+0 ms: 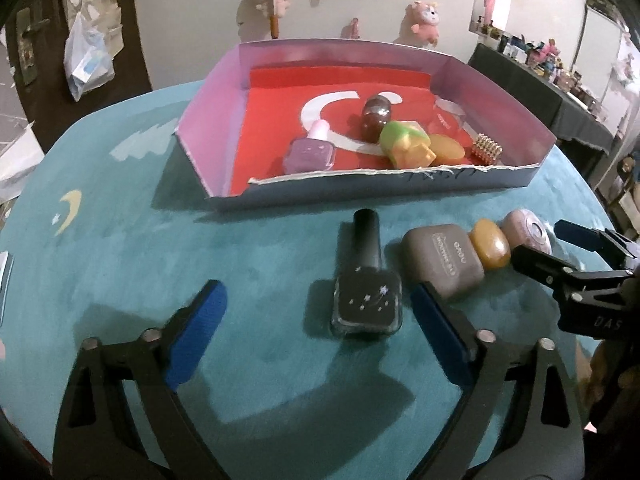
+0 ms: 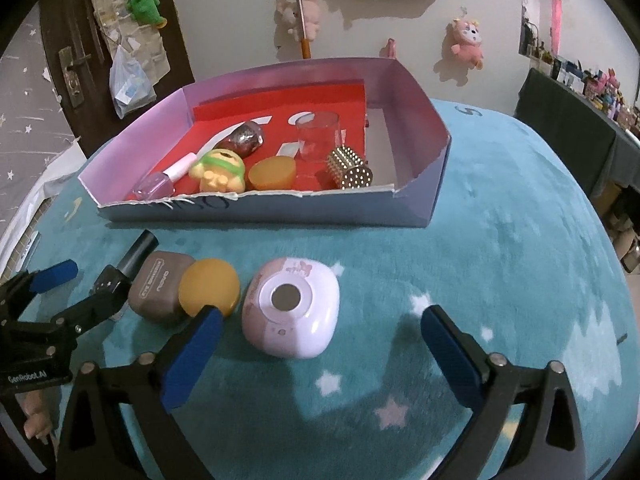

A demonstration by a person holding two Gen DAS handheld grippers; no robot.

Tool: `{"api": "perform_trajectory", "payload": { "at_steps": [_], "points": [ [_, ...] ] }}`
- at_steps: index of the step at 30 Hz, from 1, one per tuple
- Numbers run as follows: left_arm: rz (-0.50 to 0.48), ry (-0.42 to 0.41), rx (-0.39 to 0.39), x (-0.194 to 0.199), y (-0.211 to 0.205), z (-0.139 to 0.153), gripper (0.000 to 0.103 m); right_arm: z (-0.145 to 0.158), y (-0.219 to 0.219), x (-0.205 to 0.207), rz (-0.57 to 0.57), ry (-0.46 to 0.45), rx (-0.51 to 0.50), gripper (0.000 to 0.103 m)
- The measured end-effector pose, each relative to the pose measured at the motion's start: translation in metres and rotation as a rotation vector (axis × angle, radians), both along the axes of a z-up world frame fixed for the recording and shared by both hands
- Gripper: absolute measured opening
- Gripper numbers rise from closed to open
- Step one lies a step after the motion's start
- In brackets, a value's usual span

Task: Organize rigid objects
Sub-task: 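Grasp the black nail polish with the left tool while the right grasps the white-pink compact, then carry the nail polish and compact into the pink box and lower them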

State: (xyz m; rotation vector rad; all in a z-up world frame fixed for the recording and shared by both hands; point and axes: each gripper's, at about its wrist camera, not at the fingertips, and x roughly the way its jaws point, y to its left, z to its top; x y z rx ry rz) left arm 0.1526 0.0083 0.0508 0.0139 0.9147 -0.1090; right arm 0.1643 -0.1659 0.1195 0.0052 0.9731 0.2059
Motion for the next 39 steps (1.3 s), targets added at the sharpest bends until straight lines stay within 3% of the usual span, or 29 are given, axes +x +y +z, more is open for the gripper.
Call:
{"api": "perform_trajectory", "payload": {
  "at_steps": [1,4,8,11,12,17,39],
  "points": [
    [-0.011,0.011,-0.001,0.003,-0.002,-0.001,0.074,0.0,0.0,0.001,0.007,0.0,0.003,0.095],
    [-0.039,0.043,-0.014,0.008,-0.006,-0.007,0.061,-0.001,0.0,0.003,0.013,0.004,0.008,0.082],
    [-0.056,0.03,0.006,0.01,-0.012,-0.009,0.054,-0.001,0.001,0.002,0.036,0.002,0.013,0.075],
    [-0.084,0.022,-0.014,0.011,-0.014,-0.008,0.034,0.0,0.004,0.0,0.062,-0.005,0.026,0.06],
    [-0.084,0.022,-0.015,0.012,-0.014,-0.008,0.035,0.001,0.004,0.0,0.068,-0.006,0.032,0.053],
    [-0.092,0.021,-0.053,0.01,-0.01,-0.002,0.034,0.006,0.002,-0.003,0.07,-0.014,0.054,0.053],
    [-0.115,-0.039,-0.054,-0.006,-0.012,0.015,0.034,0.013,0.005,-0.01,0.082,-0.037,0.064,0.053]
  ]
}}
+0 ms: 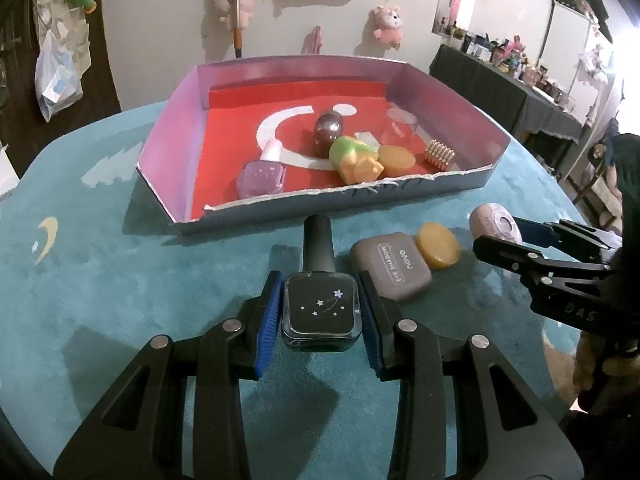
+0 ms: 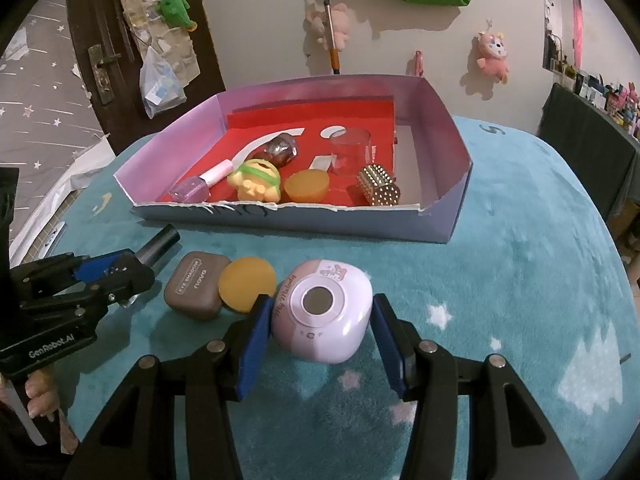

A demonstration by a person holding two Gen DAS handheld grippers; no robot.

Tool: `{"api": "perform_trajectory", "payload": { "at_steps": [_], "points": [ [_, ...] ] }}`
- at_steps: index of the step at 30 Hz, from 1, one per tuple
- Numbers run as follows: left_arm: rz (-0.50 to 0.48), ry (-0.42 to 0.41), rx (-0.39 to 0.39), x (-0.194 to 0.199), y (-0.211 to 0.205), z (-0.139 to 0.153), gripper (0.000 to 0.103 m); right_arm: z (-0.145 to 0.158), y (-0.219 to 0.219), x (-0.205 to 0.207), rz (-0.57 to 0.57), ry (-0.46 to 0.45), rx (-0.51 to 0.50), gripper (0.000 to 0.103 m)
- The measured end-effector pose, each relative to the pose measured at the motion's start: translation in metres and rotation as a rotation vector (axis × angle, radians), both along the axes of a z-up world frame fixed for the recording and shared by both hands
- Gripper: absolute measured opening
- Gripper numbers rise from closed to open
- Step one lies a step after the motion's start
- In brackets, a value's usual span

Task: Organize rigid objects
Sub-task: 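Carry the nail polish and compact into the pink box and lower them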

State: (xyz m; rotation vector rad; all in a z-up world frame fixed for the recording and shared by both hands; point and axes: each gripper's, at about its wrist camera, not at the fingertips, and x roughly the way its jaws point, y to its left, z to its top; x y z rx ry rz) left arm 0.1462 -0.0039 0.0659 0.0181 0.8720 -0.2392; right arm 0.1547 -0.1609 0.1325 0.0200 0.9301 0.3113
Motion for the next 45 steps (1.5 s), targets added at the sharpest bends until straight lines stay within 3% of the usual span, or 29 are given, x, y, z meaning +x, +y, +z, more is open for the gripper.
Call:
{"api": "perform_trajectory", "payload": {
  "at_steps": [8,13,16,23,29,45],
  "points": [
    [-0.036,-0.065,-0.043,0.01,0.003,0.036,0.034,0.024,0.002,0.012,0.044,-0.034,0.06,0.053],
    [-0.061,-0.089,-0.035,0.056,0.001,0.061,0.034,0.057,0.011,0.058,0.094,-0.085,0.071,0.053],
    [-0.073,-0.075,0.0,0.097,-0.002,0.064,0.034,0.065,0.016,0.098,0.113,-0.063,0.061,0.053],
    [-0.098,0.04,0.057,0.172,-0.005,0.042,0.034,0.046,0.028,0.179,0.136,0.047,-0.018,0.053],
    [-0.115,0.129,0.104,0.205,-0.014,0.014,0.034,0.016,0.039,0.216,0.175,0.161,-0.082,0.053],
    [-0.107,0.215,0.115,0.224,-0.019,-0.008,0.034,-0.013,0.049,0.239,0.194,0.264,-0.163,0.053]
  ]
}}
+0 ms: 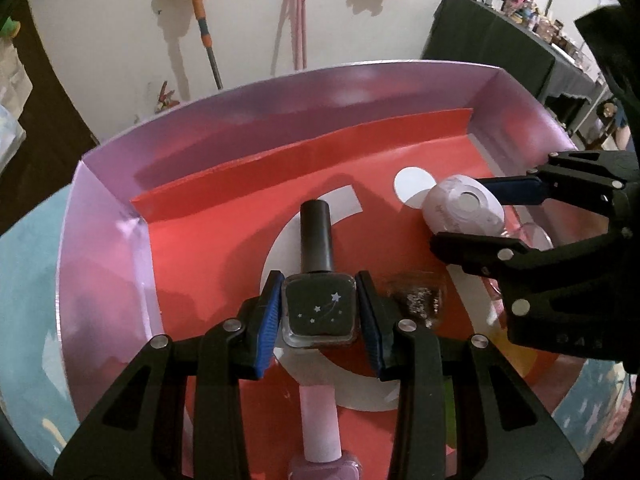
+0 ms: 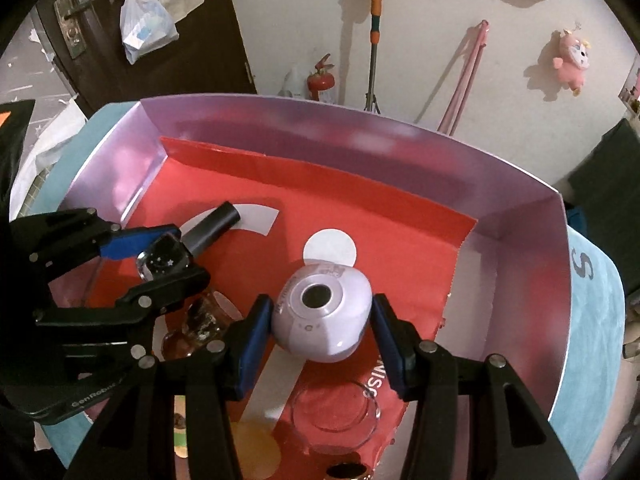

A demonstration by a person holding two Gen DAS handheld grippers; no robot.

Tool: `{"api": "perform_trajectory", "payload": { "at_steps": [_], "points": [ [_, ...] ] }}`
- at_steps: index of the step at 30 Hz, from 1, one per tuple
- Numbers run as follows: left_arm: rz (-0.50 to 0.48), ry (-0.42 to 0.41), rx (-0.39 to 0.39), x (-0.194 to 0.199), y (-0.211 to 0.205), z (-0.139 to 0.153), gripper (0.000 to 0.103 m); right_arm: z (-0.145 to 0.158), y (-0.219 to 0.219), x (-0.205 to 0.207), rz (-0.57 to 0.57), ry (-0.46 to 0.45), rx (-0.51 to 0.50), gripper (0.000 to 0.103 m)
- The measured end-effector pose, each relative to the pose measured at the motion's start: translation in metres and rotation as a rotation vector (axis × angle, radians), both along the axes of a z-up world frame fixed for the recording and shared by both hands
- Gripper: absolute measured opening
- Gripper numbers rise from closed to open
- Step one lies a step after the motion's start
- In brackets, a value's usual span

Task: Organize rigid objects
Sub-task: 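Carry the nail polish and compact into the pink box and lower them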

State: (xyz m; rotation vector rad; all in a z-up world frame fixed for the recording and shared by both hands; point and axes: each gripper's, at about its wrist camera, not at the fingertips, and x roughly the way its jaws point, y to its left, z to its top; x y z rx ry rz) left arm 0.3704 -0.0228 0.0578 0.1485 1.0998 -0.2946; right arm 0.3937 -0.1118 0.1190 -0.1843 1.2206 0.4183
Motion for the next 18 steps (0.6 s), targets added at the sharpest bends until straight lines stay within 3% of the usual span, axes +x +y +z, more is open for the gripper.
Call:
{"api": "perform_trajectory", "payload": {
  "at_steps": [18],
  "points": [
    [-0.002,-0.011,-0.015,0.003,0.004,0.002,0.034,-0.004,0.013,-0.002,0.015,0.004,-0.034,0.053]
  ]
}}
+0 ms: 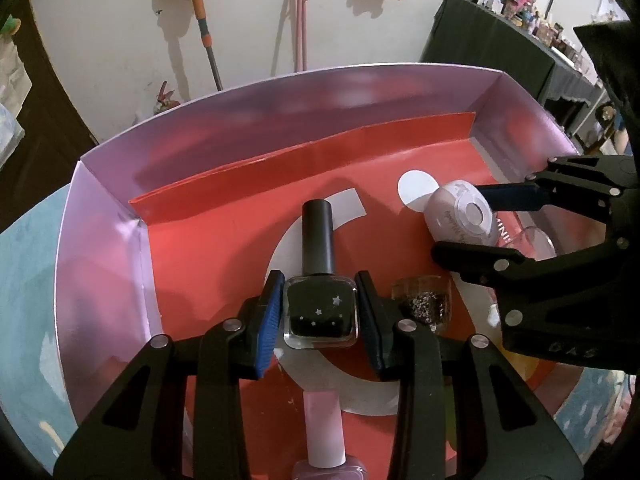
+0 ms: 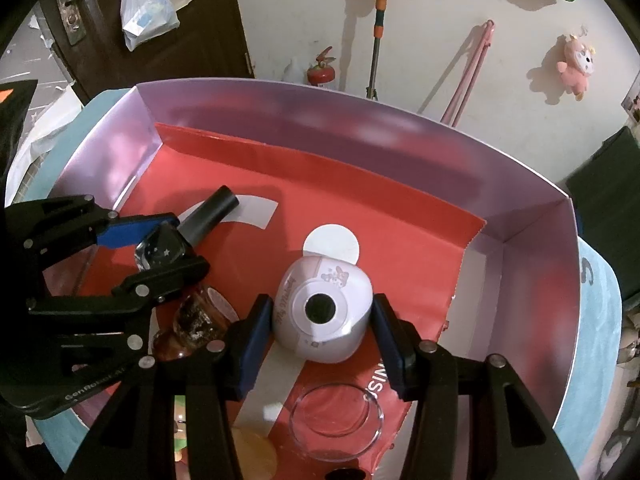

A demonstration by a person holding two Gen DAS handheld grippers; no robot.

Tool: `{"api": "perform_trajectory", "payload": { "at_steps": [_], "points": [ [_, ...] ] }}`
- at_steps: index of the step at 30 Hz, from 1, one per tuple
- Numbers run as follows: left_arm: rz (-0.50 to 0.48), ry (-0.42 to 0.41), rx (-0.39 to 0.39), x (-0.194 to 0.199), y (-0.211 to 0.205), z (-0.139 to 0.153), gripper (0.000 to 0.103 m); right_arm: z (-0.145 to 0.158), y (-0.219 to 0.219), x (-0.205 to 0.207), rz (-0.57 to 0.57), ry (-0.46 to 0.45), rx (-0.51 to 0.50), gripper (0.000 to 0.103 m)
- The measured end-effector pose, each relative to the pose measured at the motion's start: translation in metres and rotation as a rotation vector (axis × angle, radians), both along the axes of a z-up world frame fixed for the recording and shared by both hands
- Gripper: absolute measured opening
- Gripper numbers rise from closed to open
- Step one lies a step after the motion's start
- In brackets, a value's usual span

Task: Organize rigid objects
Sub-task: 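Carry the nail polish and compact into the pink box and lower them, then open both tools to release the nail polish and compact in the box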

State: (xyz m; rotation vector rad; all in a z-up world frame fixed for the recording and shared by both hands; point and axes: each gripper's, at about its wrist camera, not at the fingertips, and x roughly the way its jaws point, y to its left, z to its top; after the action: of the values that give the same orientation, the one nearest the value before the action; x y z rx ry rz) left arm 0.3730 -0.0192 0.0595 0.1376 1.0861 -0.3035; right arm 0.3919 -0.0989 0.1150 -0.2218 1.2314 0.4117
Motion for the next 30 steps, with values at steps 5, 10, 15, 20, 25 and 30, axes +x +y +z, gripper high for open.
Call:
{"api": "perform_trajectory", "payload": {
  "at_steps": [5,10,15,20,25,30],
  "points": [
    [-0.004,-0.018,-0.009,-0.001,0.004,0.003,0.041,0.0,-0.001,0.001,-0.001,0.001,0.006,0.056],
    [0.0,-0.042,-0.028,-0.003,0.007,0.011,0.051,0.001,-0.003,0.003,-0.007,0.0,0.007,0.059],
    [0.014,-0.064,-0.038,-0.008,0.01,0.022,0.051,0.007,-0.006,0.004,-0.016,-0.009,0.013,0.061],
    [0.034,-0.096,-0.06,-0.025,0.015,0.04,0.062,0.026,-0.013,-0.006,-0.034,-0.046,0.027,0.066],
    [0.056,-0.175,-0.064,-0.055,0.019,0.07,0.07,0.061,-0.024,-0.029,-0.058,-0.118,0.047,0.073],
    [0.069,-0.272,-0.073,-0.095,0.023,0.1,0.079,0.105,-0.034,-0.063,-0.07,-0.209,0.072,0.082]
  ]
}}
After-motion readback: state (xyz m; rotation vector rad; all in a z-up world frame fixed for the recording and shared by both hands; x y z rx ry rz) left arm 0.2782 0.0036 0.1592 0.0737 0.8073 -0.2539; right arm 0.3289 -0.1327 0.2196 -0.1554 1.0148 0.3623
